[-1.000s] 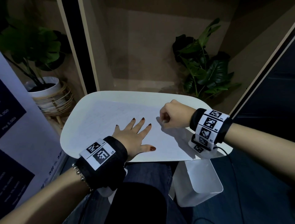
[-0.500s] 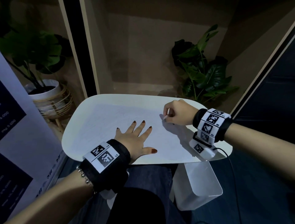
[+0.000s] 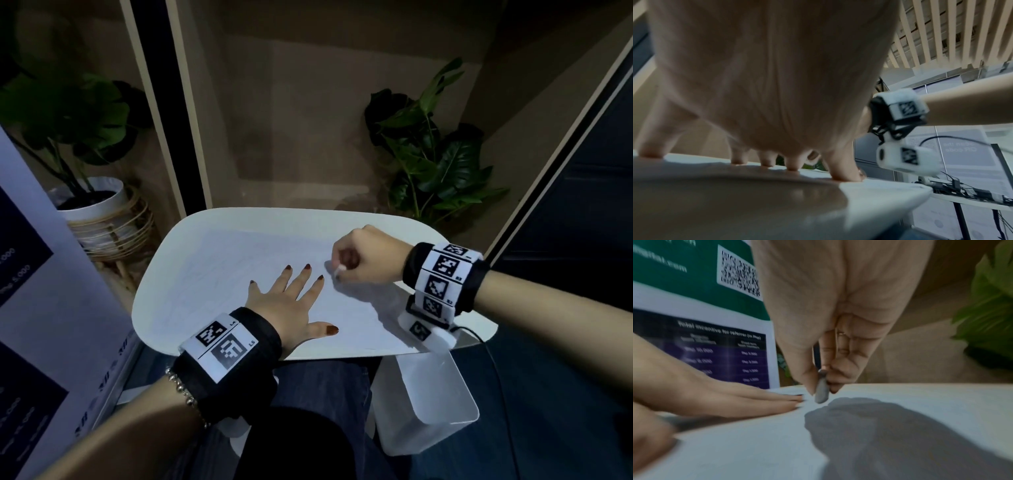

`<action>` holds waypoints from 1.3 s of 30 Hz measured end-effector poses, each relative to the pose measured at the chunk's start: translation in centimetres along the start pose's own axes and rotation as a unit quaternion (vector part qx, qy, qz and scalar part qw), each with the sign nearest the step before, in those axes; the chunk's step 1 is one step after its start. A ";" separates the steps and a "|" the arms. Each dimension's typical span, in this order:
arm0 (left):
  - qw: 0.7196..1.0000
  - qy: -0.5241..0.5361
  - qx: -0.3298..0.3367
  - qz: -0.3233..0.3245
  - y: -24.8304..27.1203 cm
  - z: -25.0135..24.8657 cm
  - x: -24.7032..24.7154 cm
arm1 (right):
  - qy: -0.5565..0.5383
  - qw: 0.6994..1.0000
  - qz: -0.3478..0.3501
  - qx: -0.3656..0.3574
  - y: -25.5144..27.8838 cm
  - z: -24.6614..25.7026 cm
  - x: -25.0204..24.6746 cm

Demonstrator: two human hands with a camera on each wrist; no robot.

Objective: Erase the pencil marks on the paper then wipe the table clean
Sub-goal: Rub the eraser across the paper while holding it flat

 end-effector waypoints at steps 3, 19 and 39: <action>1.000 0.001 -0.003 0.000 0.0 0.0 -0.1 | -0.017 1.000 0.024 0.010 0.1 -0.4 0.5; 0.999 0.021 -0.021 -0.019 -0.1 0.0 0.1 | -0.001 1.000 -0.015 0.016 -0.6 -1.2 0.3; 0.999 0.023 -0.018 -0.022 -0.1 0.1 0.2 | 0.032 0.999 -0.009 -0.033 -1.0 0.2 -0.1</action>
Point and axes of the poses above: each hand's wrist, its own y-axis away from the middle knuckle, its own x-axis out of the palm, z = x × y, the point moved 1 cm from there along -y, towards the middle knuckle, and after that the axes turned 13 degrees about x, right-handed, at the moved point
